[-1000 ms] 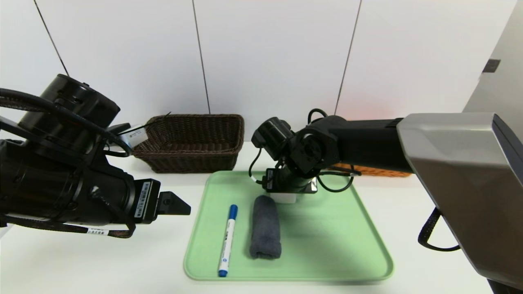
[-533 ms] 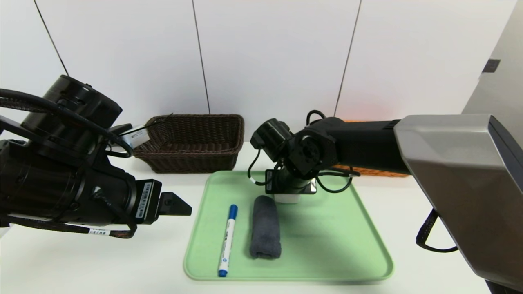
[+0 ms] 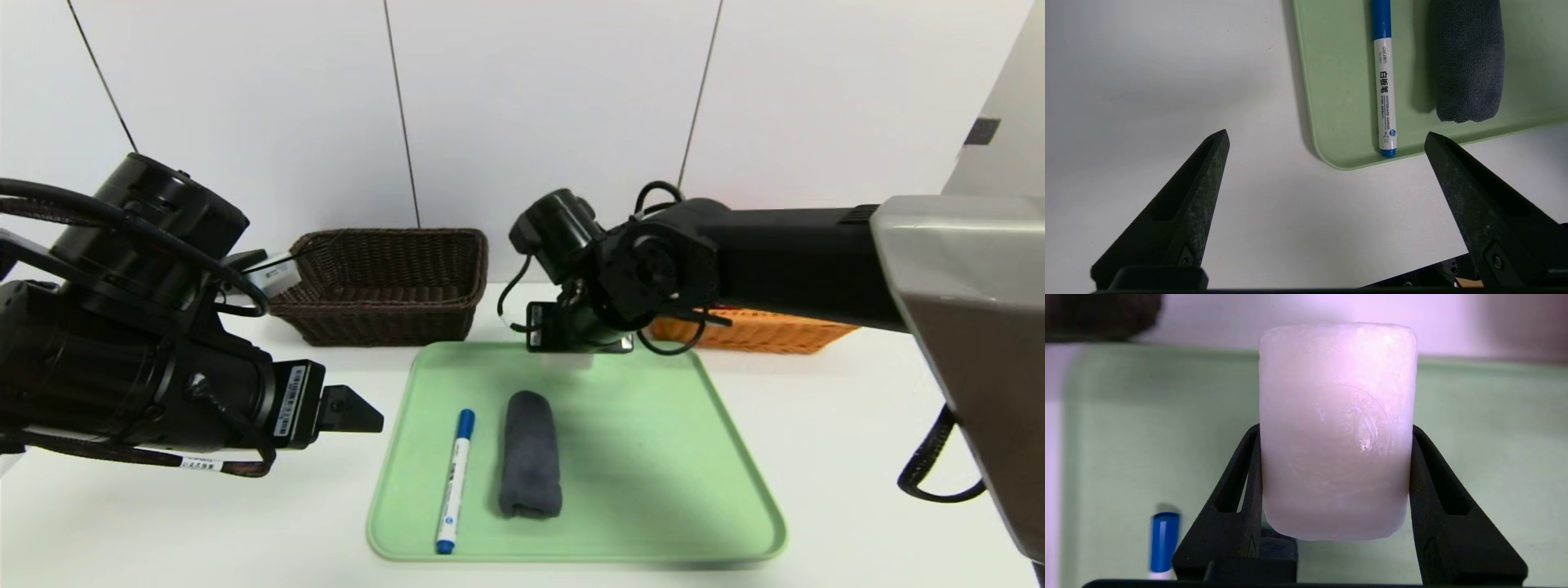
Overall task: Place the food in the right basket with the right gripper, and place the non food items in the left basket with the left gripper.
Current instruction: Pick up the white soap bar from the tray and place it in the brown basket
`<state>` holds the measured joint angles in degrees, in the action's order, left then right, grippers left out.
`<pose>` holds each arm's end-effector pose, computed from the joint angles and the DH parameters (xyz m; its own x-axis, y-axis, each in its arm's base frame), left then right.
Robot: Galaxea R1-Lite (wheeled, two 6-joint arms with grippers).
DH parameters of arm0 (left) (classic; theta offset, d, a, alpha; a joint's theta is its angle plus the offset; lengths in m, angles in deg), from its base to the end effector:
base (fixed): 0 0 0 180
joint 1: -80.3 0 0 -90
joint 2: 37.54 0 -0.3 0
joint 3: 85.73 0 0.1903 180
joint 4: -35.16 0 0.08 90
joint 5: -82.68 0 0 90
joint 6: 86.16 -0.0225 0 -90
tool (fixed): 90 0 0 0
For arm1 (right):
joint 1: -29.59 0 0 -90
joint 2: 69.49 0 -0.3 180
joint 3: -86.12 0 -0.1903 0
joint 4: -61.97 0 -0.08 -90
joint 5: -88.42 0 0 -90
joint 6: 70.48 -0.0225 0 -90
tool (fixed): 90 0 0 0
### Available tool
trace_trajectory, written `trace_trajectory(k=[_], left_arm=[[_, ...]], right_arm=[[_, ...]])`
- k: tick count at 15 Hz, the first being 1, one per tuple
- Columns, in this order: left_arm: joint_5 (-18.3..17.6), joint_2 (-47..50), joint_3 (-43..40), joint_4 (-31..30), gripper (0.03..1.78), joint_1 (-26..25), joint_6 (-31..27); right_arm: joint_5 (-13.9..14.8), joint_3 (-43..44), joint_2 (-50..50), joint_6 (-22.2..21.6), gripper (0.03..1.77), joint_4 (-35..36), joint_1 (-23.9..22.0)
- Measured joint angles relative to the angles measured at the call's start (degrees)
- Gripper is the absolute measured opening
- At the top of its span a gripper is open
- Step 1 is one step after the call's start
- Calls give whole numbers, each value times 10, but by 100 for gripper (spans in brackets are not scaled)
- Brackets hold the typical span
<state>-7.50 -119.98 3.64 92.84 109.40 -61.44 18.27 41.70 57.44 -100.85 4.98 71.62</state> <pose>0.1872 -0.1043 0.2410 0.5513 -0.3105 -0.7744 0.1604 0.9503 -0.2668 0.3287 0.2860 0.1929 0.6917 0.1664 -0.7027 -0.1181 0.9861 0.1172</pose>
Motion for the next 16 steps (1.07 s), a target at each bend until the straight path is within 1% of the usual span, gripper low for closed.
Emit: trace_trajectory(k=[3,7,9,10,11,13,15,16], left_arm=[[0,-3,-1,1,169,0,0],[7,-1,-17,1,169,1,0],[19,0,-24,1,169,9,0],[21,0,-25,1,169,14,0],[22,-1,-26,-1,169,18,0],[23,-3,-26,-5,169,22,0],[23,-6,-26,-5,169,22,2],[23,-6,-26,-5,169,22,3]], right_arm=[[0,0,-30,35,97,98,11],[4,0,-25,125,97,293,20],[3,0,-11,157,97,377,30],[1,0,-3,165,97,414,34],[-4,0,6,169,97,438,38],[-4,1,25,176,97,480,48],[1,1,43,212,97,533,53],[-1,2,54,228,97,555,53]])
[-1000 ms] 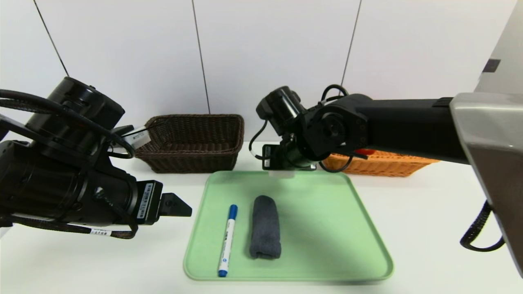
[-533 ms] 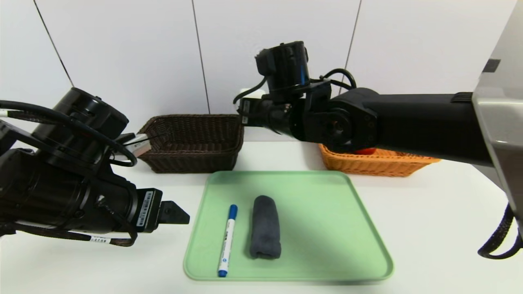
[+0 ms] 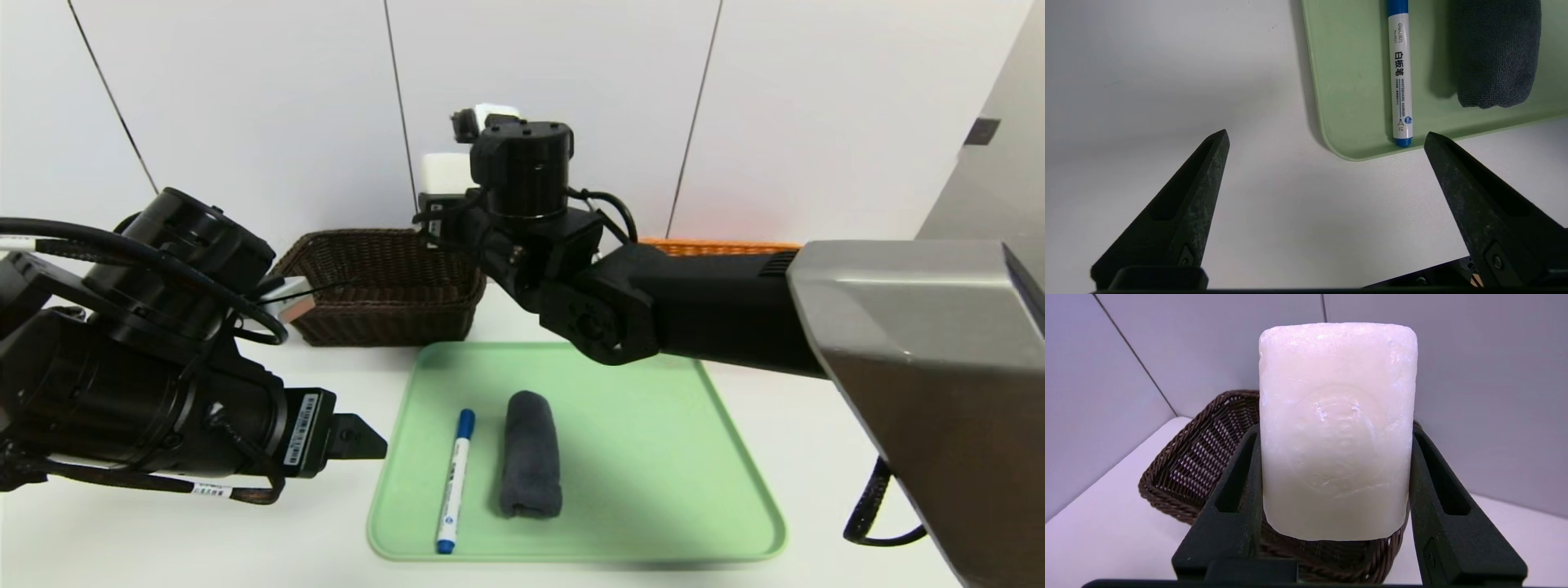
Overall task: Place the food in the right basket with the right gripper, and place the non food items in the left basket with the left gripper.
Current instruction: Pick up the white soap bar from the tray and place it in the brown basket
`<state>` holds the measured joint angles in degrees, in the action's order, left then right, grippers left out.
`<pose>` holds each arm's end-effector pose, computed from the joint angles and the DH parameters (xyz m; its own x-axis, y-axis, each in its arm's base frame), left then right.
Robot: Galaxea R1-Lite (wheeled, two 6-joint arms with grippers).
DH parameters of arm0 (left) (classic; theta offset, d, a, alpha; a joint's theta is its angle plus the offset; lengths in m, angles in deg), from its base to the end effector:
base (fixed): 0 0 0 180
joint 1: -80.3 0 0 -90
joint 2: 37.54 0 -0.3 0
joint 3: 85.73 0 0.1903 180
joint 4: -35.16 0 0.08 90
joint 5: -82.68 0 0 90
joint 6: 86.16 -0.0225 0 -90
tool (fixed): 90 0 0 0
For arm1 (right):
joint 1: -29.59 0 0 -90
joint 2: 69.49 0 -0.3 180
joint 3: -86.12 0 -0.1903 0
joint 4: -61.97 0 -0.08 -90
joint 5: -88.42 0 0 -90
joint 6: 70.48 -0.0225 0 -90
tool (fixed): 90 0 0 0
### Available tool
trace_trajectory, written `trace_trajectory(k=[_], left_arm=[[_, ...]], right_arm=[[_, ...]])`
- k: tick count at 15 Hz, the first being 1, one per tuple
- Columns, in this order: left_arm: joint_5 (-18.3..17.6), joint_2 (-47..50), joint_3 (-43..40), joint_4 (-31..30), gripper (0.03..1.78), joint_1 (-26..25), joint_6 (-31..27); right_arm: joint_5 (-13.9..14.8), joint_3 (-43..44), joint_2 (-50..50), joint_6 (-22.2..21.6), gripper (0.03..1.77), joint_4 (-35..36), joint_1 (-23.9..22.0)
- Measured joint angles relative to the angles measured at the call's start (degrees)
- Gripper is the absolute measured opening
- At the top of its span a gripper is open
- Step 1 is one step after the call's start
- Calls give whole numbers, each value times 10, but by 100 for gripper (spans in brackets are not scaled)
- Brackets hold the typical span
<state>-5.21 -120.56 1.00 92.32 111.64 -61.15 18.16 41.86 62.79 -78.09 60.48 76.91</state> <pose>0.1836 -0.1108 0.2278 0.5274 -0.2781 -0.8028 0.1640 0.9605 -0.2250 0.3397 0.3572 0.2369 0.8860 0.4626 0.0324 -0.4621 0.8751 0.1439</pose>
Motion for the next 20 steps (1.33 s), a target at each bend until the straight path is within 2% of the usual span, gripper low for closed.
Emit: trace_trajectory(k=[6,9,20], left_arm=[[2,12,-25,-1,169,0,1],[3,24,-43,-2,169,0,0],[1,54,-57,-1,169,0,0]], right_arm=[[-16,1,51,39,97,25,-3],[-36,4,69,53,97,30,-5],[-30,4,93,54,97,30,-7]])
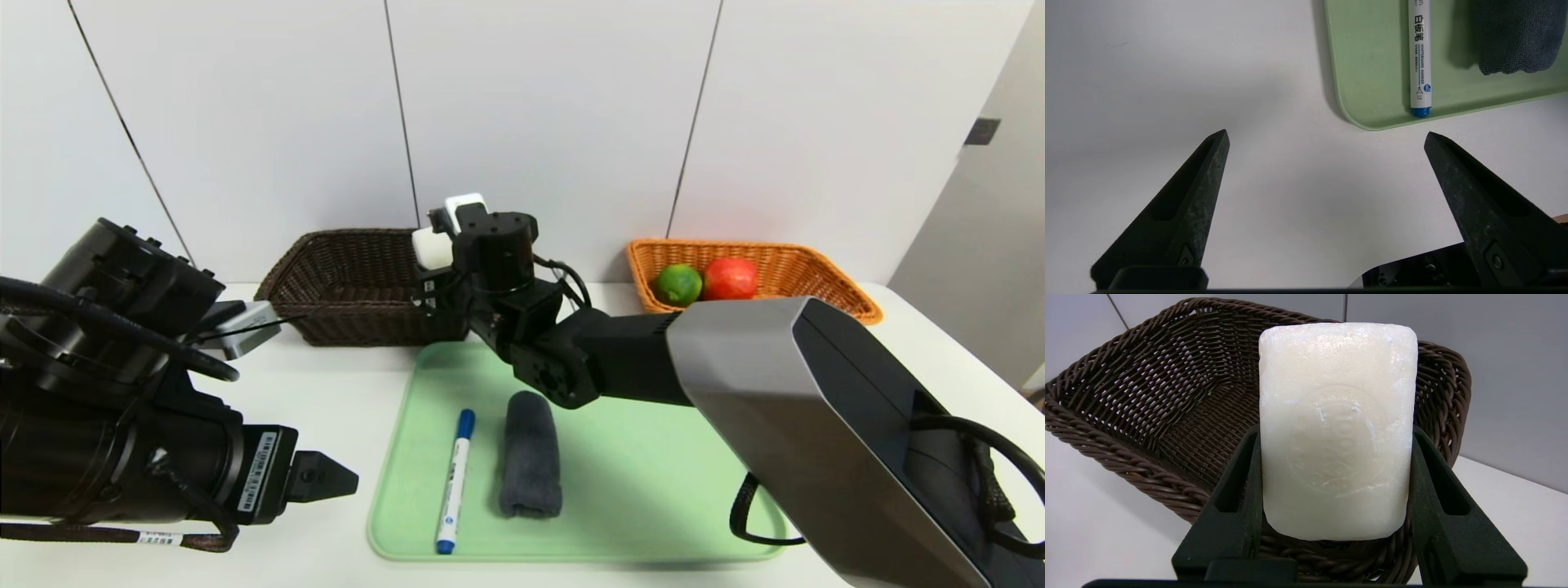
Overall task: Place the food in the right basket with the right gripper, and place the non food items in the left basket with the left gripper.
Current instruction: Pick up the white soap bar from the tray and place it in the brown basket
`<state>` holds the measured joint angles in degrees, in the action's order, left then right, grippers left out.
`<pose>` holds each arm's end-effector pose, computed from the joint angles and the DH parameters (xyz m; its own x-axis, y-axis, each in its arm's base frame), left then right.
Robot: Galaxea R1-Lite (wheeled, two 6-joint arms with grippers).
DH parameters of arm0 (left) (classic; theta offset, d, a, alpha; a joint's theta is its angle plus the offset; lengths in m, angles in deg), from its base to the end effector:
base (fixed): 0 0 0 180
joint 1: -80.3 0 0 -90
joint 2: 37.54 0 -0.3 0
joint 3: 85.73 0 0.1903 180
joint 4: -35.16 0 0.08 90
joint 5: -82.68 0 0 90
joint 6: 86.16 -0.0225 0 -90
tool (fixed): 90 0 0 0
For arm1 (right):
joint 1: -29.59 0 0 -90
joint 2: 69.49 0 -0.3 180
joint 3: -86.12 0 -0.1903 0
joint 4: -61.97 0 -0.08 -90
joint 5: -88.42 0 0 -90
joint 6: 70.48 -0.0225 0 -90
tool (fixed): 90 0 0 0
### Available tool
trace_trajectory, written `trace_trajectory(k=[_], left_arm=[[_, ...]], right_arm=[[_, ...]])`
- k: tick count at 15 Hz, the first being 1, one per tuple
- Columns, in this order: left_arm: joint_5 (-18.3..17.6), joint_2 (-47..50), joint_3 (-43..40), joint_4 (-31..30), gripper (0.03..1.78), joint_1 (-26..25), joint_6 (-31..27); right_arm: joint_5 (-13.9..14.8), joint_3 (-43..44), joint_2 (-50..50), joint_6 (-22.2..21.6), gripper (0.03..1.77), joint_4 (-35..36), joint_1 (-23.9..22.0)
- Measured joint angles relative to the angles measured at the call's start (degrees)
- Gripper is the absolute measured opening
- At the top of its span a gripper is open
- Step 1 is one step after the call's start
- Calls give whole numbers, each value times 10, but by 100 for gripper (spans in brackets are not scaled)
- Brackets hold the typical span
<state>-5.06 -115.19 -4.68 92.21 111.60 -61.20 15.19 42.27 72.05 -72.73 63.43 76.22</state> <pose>0.1599 -0.0962 0.2218 0.5265 -0.2740 -0.8048 0.1621 0.9616 -0.2213 0.3657 0.3777 0.1618 0.8657 0.4962 -0.0656 -0.4961 0.8680 0.0194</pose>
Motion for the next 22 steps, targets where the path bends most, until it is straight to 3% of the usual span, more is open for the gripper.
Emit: trace_trajectory(k=[15,22], left_arm=[[-2,26,-19,1,169,0,-4],[-4,35,-26,0,169,1,-5]], right_arm=[[12,0,-9,11,97,-2,7],[25,0,-6,18,141,-4,12]])
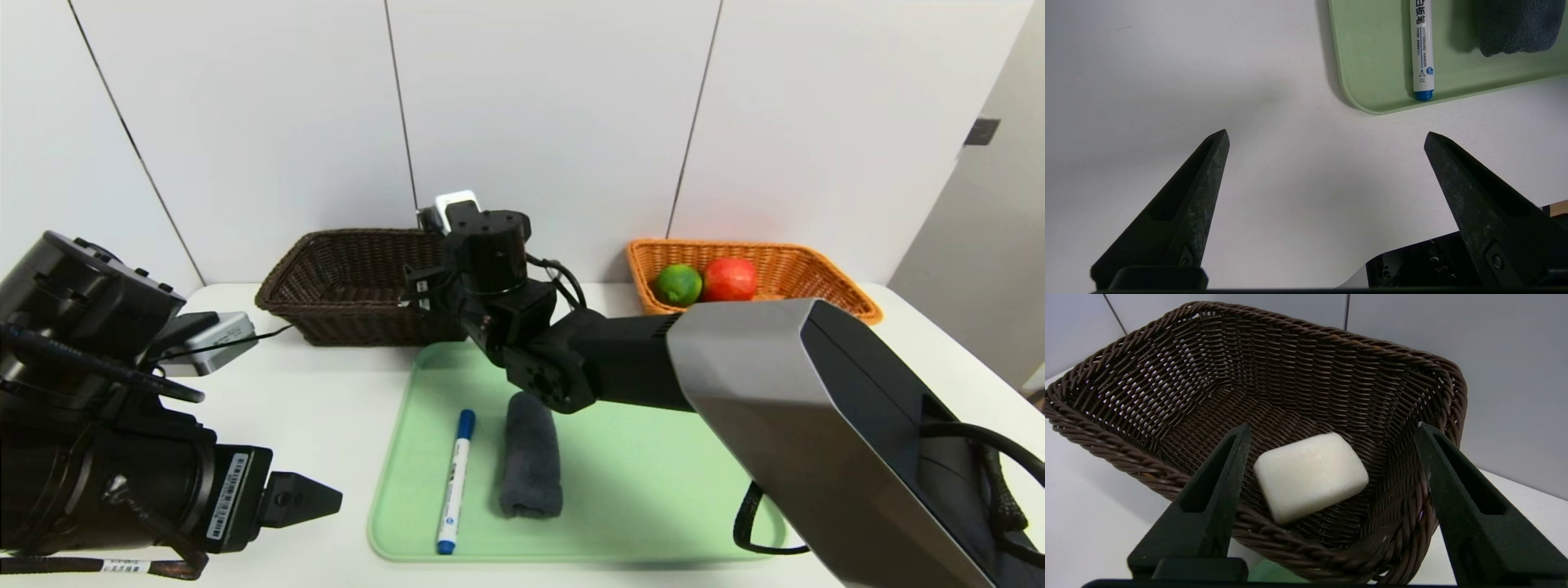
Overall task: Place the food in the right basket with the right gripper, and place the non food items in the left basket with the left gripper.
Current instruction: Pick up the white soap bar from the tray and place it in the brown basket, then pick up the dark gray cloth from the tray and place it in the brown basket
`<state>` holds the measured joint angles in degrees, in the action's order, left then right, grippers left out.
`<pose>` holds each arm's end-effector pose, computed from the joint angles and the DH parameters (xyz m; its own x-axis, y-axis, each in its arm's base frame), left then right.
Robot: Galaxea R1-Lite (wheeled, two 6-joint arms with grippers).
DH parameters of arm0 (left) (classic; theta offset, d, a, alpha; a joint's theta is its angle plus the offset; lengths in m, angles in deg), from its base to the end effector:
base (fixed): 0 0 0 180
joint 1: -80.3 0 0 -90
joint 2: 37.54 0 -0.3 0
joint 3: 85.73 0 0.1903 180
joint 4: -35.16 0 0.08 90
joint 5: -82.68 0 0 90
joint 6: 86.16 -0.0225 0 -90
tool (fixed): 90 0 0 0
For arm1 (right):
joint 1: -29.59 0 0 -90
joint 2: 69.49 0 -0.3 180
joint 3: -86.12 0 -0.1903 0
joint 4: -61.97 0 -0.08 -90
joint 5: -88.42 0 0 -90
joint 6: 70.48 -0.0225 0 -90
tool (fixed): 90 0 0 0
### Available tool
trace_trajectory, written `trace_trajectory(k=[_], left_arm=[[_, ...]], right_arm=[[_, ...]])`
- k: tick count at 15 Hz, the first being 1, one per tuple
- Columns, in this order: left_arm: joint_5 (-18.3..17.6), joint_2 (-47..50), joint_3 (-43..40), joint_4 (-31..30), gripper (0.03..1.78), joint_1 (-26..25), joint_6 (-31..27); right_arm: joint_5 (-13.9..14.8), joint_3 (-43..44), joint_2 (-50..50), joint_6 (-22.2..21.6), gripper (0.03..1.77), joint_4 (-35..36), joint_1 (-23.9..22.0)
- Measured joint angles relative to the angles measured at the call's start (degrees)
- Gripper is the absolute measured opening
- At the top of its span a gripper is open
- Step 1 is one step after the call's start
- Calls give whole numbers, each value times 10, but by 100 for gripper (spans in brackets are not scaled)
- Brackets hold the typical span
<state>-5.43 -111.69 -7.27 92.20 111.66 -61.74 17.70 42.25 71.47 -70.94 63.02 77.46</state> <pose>0.1455 -0.0878 0.2213 0.5340 -0.2868 -0.7954 0.1771 0.9578 -0.2265 0.3568 0.3834 0.1663 0.8767 0.4770 -0.0622 -0.4786 0.8779 -0.0138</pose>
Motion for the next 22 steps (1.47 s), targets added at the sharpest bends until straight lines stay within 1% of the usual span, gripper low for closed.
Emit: trace_trajectory(k=[3,4,6,8,9,10,11,13,14,16,17,19,20,21,22], left_arm=[[3,2,-2,0,169,0,0],[3,2,1,-2,169,0,0],[3,3,18,-16,169,-1,0],[4,3,42,-16,169,-1,0],[6,1,57,-14,169,-1,0],[12,-3,72,-12,169,-1,0],[18,-9,87,-11,169,-1,1],[30,-29,124,3,169,-1,3],[32,-43,147,19,169,1,4],[33,-78,202,59,169,10,12],[33,-97,230,71,169,17,19],[31,-143,304,99,169,36,26],[31,-169,345,114,169,46,29],[31,-198,388,132,169,56,37],[31,-230,438,152,169,68,50]], right_arm=[[0,0,-3,1,150,-1,0],[1,0,-8,8,153,-1,-1],[2,0,-28,39,157,-3,-7],[3,-1,-64,83,160,-15,-21],[6,-1,-85,99,161,-37,-30],[12,-1,-112,109,163,-75,-37],[19,-1,-139,112,164,-118,-43],[29,-1,-192,111,165,-227,-63],[32,-1,-213,104,166,-281,-79],[36,-1,-250,67,167,-402,-122],[36,-1,-262,41,168,-463,-143],[33,-1,-281,-26,168,-588,-191],[28,-1,-288,-59,169,-644,-213],[18,-2,-293,-90,169,-696,-232],[0,-3,-299,-119,169,-747,-247]])
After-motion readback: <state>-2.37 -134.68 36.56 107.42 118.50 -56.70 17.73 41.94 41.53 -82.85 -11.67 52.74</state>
